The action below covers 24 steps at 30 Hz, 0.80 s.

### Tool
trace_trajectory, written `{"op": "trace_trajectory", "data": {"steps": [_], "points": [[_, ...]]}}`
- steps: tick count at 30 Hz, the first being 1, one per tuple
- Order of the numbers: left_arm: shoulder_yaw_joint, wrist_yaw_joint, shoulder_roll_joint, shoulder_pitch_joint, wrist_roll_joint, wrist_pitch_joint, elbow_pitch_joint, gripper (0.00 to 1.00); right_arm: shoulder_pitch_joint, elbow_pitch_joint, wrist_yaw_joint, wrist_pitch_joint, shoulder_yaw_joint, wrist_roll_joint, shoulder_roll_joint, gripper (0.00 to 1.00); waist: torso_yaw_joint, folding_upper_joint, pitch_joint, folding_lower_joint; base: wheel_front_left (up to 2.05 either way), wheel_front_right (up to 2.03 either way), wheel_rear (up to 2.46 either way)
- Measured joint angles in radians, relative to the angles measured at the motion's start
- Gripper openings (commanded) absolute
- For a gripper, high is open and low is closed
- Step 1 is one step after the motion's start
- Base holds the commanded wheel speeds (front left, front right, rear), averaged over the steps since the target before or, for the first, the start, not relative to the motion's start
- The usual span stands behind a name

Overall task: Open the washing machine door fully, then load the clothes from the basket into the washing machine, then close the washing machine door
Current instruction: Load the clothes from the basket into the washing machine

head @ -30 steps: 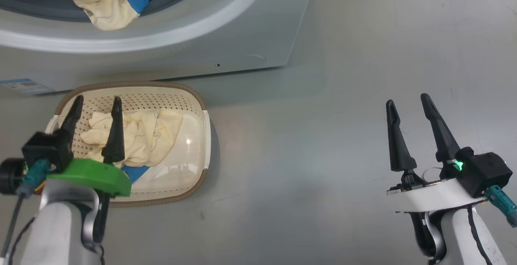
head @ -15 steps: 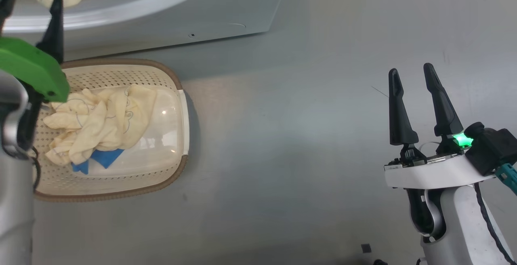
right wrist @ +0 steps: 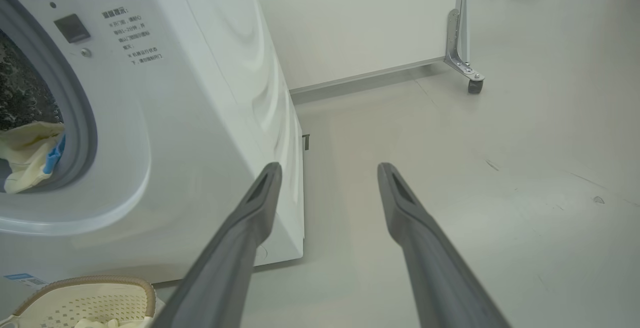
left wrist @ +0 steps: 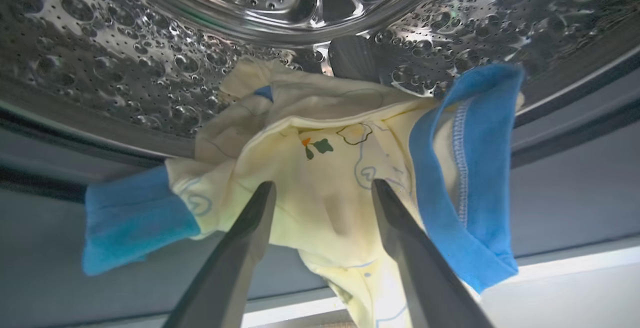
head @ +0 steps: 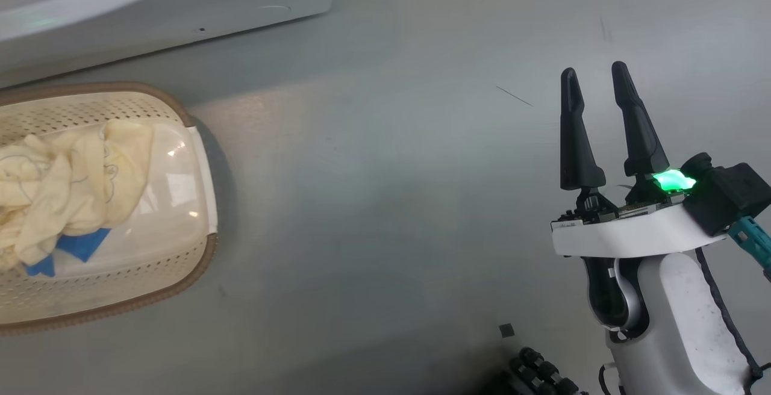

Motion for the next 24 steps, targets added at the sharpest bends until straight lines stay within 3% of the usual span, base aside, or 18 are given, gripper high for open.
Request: {"op": "trace_trajectory", "data": {"steps": [8, 18, 19, 20, 21, 24], "points": [[0.018, 0.018, 0.056, -0.105, -0.028, 0.174, 0.031, 1.00, -0.009, -0.002, -0.010, 0.000, 0.048, 0.062, 0.001, 1.00, -0.092, 0.0000, 0.062, 0.0000, 0.00, 0.00, 0.00], [-0.025, 0.036, 0.096, -0.164, 0.016, 0.275, 0.058, 1.00, -0.032, -0.001, -0.017, 0.000, 0.063, 0.087, 0.004, 1.00, -0.157, 0.0000, 0.118, -0.0001, 0.00, 0.00, 0.00], [-0.030, 0.036, 0.101, -0.170, 0.024, 0.277, 0.058, 0.47, -0.033, -0.001, -0.017, 0.000, 0.067, 0.087, 0.004, 1.00, -0.159, 0.0000, 0.120, -0.0001, 0.00, 0.00, 0.00], [-0.034, 0.039, 0.104, -0.181, 0.034, 0.277, 0.060, 0.18, -0.036, -0.001, -0.017, 0.000, 0.068, 0.087, 0.005, 1.00, -0.160, 0.0000, 0.122, -0.0001, 0.00, 0.00, 0.00], [-0.040, 0.044, 0.102, -0.187, 0.037, 0.278, 0.061, 0.00, -0.040, -0.001, -0.017, 0.000, 0.068, 0.087, 0.005, 1.00, -0.161, 0.0000, 0.124, -0.0001, 0.00, 0.00, 0.00], [-0.055, 0.045, 0.101, -0.201, 0.044, 0.290, 0.064, 0.00, -0.050, -0.001, -0.017, 0.000, 0.068, 0.087, 0.004, 1.00, -0.160, 0.0000, 0.125, -0.0001, 0.00, 0.00, 0.00]]}}
